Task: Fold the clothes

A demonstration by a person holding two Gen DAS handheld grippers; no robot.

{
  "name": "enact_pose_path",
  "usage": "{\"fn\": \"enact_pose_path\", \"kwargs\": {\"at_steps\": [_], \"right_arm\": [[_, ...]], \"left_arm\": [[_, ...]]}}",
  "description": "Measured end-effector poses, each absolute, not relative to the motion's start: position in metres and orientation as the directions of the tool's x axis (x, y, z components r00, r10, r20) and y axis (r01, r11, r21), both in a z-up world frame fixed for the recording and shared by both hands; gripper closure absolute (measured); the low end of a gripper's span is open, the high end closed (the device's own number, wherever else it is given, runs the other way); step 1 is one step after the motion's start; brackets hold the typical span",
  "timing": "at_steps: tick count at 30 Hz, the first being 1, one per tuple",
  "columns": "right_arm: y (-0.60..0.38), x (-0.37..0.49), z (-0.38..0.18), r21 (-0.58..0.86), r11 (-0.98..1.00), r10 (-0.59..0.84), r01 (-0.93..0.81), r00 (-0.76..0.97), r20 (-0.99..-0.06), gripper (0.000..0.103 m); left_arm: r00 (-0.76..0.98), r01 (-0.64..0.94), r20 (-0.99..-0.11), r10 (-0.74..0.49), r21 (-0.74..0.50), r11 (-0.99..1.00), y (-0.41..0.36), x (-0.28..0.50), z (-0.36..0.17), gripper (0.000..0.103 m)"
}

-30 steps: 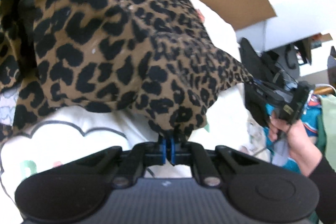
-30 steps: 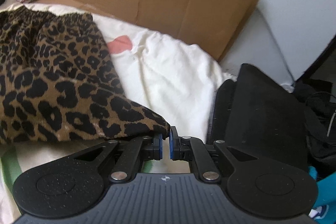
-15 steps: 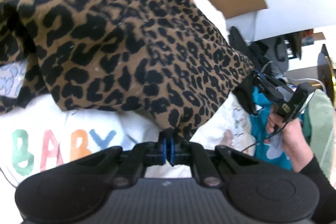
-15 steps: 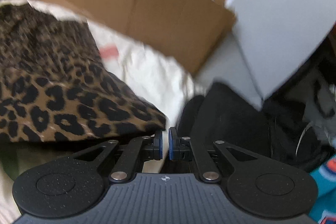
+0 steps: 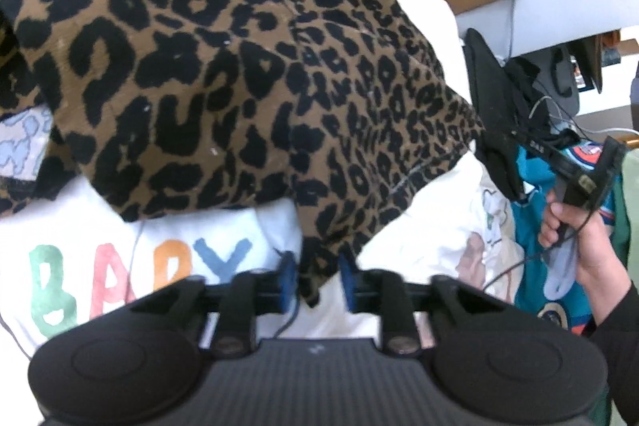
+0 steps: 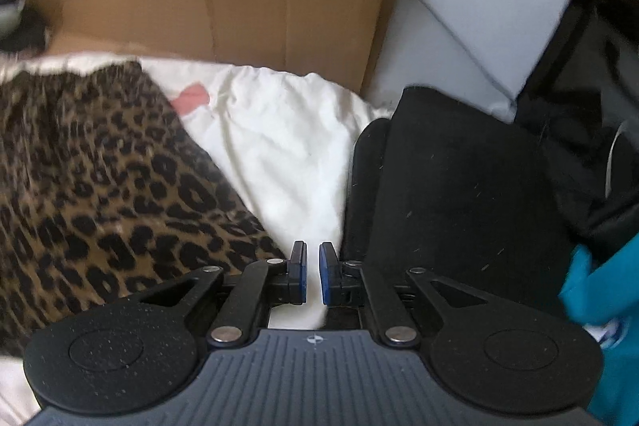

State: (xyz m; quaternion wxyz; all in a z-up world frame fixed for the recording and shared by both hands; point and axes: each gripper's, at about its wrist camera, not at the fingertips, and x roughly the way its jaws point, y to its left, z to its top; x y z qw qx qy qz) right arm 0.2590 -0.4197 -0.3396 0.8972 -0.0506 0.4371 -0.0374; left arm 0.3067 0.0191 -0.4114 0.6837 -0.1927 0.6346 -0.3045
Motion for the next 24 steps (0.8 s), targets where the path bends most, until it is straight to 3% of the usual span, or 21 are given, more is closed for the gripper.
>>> {"fn": "enact_pose_path", "kwargs": {"at_steps": [3,5,7,13,15,17,21,24], "right_arm": [[-0.425,0.264,-0.345,-0.02,0.997,-0.059,0.072,0.601,-0.797,0.09],[-0.428,0.266,-0.349,0.026,0.995,-0.038,0.098,0.593,-0.804,0.069],[-0.427,0.266,-0.352,0.047,0.994,-0.021,0.097,0.599,-0.8,0.062],[-0.419,0.272,-0.368,0.016,0.999,-0.014,0.047,0.571,-0.821,0.062],[-0.417,0.274,-0.375,0.006,1.0,-0.011,0.028,0.553,-0.833,0.065],[-0.412,0.275,-0.378,-0.019,1.0,-0.016,0.0,0.545,-0.838,0.09],[-0.406,0.273,-0.376,-0.063,0.997,-0.031,-0.039,0.549,-0.835,0.099],[-0.41,0.272,-0.369,-0.07,0.997,-0.04,-0.031,0.557,-0.829,0.1]], "left_arm": [[0.023,0.136,-0.727,-0.686,-0.677,0.723,0.021,0.306,-0.41,0.056],[0.039,0.096,-0.721,-0.692,-0.687,0.72,0.025,0.307,-0.412,0.056],[0.056,0.058,-0.717,-0.695,-0.692,0.719,0.028,0.308,-0.414,0.056],[0.08,-0.07,-0.7,-0.71,-0.714,0.696,0.034,0.312,-0.427,0.061],[0.079,-0.103,-0.696,-0.714,-0.718,0.688,0.033,0.313,-0.43,0.064],[0.077,-0.126,-0.697,-0.713,-0.716,0.686,0.032,0.313,-0.433,0.071],[0.051,-0.166,-0.718,-0.694,-0.692,0.703,0.033,0.313,-0.443,0.097],[0.03,-0.154,-0.722,-0.691,-0.686,0.711,0.035,0.312,-0.443,0.097]]}}
